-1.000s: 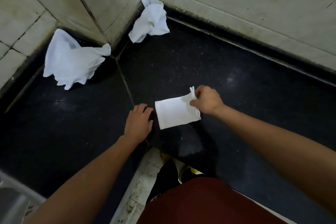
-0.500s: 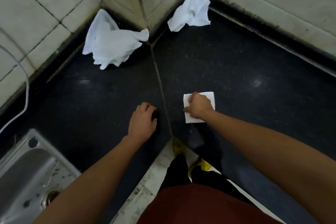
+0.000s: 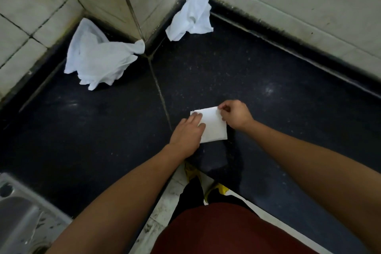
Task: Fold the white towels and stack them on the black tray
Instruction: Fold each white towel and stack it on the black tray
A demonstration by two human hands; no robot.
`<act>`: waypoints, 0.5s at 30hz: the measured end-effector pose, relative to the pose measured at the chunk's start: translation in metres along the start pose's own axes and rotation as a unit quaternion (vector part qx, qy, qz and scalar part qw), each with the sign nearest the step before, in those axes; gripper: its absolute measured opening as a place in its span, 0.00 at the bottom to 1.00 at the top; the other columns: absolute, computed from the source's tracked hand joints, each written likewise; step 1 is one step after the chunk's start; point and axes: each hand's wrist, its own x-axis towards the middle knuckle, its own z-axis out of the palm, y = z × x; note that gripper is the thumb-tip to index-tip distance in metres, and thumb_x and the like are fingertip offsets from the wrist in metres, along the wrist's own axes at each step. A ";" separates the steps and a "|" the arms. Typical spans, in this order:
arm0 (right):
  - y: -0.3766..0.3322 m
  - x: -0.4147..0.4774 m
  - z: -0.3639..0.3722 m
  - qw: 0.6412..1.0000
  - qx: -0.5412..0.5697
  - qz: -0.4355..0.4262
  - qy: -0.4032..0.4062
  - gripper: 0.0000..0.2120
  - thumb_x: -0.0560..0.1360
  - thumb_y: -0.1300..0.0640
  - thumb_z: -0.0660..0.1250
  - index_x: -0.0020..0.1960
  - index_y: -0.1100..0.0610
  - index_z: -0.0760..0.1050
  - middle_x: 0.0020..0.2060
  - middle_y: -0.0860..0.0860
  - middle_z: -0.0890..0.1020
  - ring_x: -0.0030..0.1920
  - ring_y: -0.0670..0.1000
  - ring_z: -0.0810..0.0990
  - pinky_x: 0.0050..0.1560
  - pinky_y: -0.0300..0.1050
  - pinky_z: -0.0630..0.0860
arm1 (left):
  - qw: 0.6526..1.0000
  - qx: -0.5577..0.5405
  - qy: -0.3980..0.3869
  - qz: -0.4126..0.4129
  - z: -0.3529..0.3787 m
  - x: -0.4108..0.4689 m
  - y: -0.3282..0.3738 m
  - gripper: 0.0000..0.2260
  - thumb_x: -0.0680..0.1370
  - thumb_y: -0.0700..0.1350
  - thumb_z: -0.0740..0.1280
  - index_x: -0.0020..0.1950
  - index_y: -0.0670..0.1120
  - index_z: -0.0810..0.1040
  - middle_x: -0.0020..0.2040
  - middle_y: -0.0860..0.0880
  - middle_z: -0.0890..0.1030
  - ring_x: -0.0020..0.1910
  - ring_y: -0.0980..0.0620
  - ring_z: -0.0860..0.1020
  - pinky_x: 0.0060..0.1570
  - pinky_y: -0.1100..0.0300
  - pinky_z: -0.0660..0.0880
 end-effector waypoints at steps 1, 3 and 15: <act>0.002 0.001 0.001 1.000 0.008 0.006 -0.008 0.09 0.77 0.61 0.64 0.55 0.57 0.80 0.49 0.54 0.83 0.51 0.55 0.81 0.55 0.49 0.78 | 1.000 0.010 -0.017 0.000 0.002 0.002 -0.002 0.16 0.79 0.42 0.61 0.67 0.44 0.72 0.76 0.42 0.58 0.76 0.45 0.55 0.67 0.51 0.63; 0.004 0.003 0.002 0.999 0.030 0.025 -0.017 0.11 0.77 0.62 0.65 0.57 0.58 0.80 0.53 0.54 0.82 0.55 0.54 0.80 0.58 0.47 0.76 | 0.999 0.011 -0.035 -0.001 0.006 0.000 -0.007 0.16 0.80 0.44 0.59 0.68 0.44 0.72 0.77 0.43 0.56 0.77 0.47 0.53 0.67 0.52 0.63; 0.035 -0.065 0.009 0.969 -0.214 -0.106 -0.059 0.19 0.71 0.41 0.70 0.58 0.47 0.75 0.51 0.45 0.77 0.50 0.48 0.78 0.46 0.43 0.72 | 0.999 -0.033 -0.038 0.002 0.013 0.000 -0.017 0.17 0.81 0.47 0.60 0.69 0.45 0.71 0.77 0.46 0.56 0.76 0.48 0.55 0.69 0.53 0.63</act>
